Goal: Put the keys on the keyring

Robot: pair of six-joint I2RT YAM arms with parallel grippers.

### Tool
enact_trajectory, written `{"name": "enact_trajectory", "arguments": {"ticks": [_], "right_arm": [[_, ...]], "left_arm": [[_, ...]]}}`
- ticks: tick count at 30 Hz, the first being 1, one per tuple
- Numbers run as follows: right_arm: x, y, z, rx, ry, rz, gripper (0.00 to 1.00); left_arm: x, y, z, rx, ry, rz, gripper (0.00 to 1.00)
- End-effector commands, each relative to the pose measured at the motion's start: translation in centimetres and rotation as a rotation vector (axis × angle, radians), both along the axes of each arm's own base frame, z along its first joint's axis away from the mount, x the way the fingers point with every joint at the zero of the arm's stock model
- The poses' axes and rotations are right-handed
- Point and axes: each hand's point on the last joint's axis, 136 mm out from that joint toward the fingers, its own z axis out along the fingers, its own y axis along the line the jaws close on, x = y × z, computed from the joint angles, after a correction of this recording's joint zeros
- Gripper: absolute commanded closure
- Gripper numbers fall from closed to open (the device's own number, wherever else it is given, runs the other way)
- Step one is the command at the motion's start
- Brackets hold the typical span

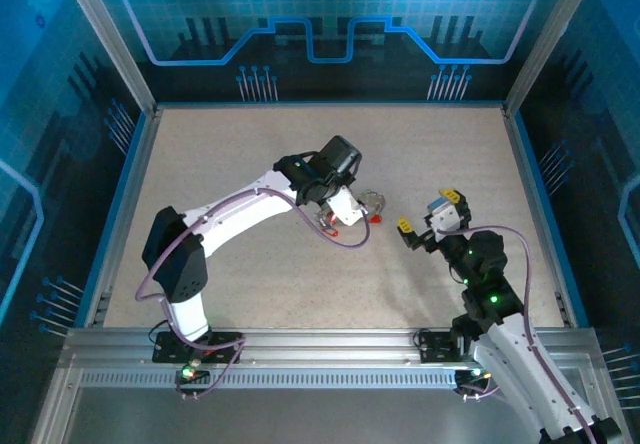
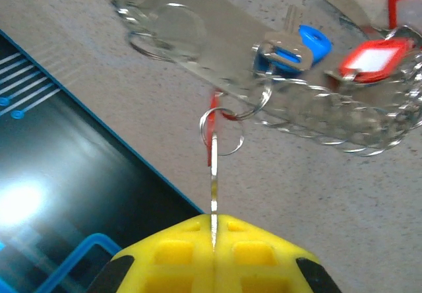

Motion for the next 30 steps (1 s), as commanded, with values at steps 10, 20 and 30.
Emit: {"name": "enact_trajectory", "arguments": {"ticks": [10,20,30], "right_arm": [[0.1,-0.5,-1.0,0.010,0.015,-0.022,0.00],[0.7,-0.3,-0.8,0.008,0.022,-0.016,0.00],[1.4,-0.5,-0.7,0.008,0.025,-0.038,0.00]], "left_arm": [[-1.0,5.5,-4.2,-0.069,0.166,0.200,1.00],[0.0,10.5,-7.7,-0.140,0.316,0.397,1.00],[0.8,14.9,-12.8,-0.223,0.428,0.677,1.00]]}}
